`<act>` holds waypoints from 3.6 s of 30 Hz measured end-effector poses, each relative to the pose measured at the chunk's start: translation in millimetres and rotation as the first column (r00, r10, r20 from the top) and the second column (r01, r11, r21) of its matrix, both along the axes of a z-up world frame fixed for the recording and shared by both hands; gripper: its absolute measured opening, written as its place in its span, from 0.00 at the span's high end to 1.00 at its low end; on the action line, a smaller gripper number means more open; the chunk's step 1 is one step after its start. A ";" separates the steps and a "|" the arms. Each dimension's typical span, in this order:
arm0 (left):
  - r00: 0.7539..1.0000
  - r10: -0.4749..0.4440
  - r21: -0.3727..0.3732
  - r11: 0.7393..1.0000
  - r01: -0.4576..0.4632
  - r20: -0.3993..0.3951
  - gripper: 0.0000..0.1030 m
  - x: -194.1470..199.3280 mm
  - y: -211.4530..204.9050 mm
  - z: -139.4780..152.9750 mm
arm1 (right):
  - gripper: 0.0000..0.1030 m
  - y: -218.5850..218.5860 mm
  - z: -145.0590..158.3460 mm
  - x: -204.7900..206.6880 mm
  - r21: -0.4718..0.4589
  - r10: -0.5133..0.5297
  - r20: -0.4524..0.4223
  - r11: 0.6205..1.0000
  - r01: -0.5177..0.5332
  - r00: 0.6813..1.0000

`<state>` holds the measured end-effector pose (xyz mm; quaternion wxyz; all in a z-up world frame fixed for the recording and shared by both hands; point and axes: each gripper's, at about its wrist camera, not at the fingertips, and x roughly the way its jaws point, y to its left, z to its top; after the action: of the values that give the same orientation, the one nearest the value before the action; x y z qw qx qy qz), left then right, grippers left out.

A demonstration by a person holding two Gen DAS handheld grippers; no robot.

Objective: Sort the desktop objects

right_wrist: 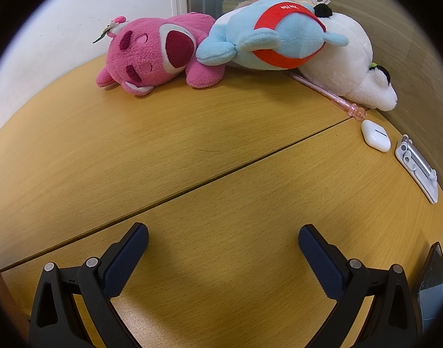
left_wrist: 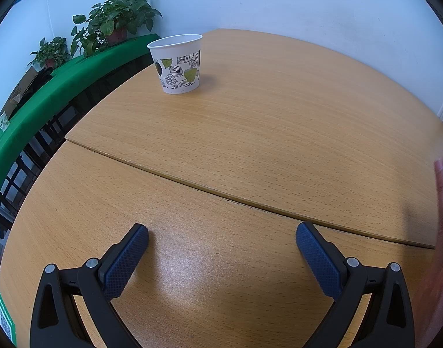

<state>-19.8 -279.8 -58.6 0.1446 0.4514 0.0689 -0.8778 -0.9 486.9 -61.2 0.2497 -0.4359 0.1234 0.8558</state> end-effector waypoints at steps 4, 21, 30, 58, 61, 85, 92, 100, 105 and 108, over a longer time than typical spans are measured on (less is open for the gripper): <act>1.000 0.000 0.000 1.000 0.000 -0.001 0.00 0.0 0.2 -0.1 | 0.00 0.9 0.1 -0.4 0.001 -0.006 0.001 1.000 0.006 1.000; 1.000 -0.002 0.000 1.000 0.002 -0.001 0.00 0.0 0.0 -0.2 | 0.00 -0.1 0.2 -1.1 0.002 -0.008 0.001 1.000 0.008 1.000; 1.000 -0.002 0.000 1.000 0.002 -0.001 0.00 -0.1 0.0 -0.3 | 0.00 -0.2 0.1 -1.5 0.002 -0.008 0.001 1.000 0.008 1.000; 1.000 -0.004 0.000 1.000 0.004 -0.001 0.00 -0.2 0.2 -0.3 | 0.00 -0.9 -0.4 -2.3 0.002 -0.010 0.001 1.000 0.010 1.000; 1.000 -0.004 0.001 1.000 0.004 -0.001 0.00 -0.2 -0.4 -0.4 | 0.00 -0.9 -0.5 -2.4 0.002 -0.010 0.002 1.000 0.010 1.000; 1.000 -0.006 0.001 1.000 0.006 -0.002 0.00 -0.3 0.2 -0.5 | 0.00 -1.4 -0.9 -3.3 0.002 -0.012 0.001 1.000 0.012 1.000; 1.000 -0.007 0.001 1.000 0.007 -0.002 0.00 0.1 -0.9 -0.3 | 0.00 -9.5 0.1 5.1 0.000 0.058 0.010 0.998 -0.058 0.998; 1.000 -0.006 0.001 1.000 0.006 -0.002 0.00 -0.1 -0.4 -0.2 | 0.00 -23.2 3.6 58.1 -0.043 0.140 0.073 0.990 -0.137 0.987; 1.000 -0.002 0.001 1.000 0.002 -0.002 0.00 0.2 1.0 1.4 | 0.00 -26.4 0.4 81.2 -0.016 0.171 0.035 0.985 -0.170 0.985; 1.000 -0.006 0.000 1.000 0.006 0.000 0.00 0.3 1.9 2.0 | 0.00 -34.4 2.7 79.8 -0.040 0.192 0.070 0.981 -0.190 0.979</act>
<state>-19.5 -277.9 -56.6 0.1420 0.4518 0.0677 -0.8781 78.9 452.5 -58.5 0.1635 -0.4811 0.0857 0.8570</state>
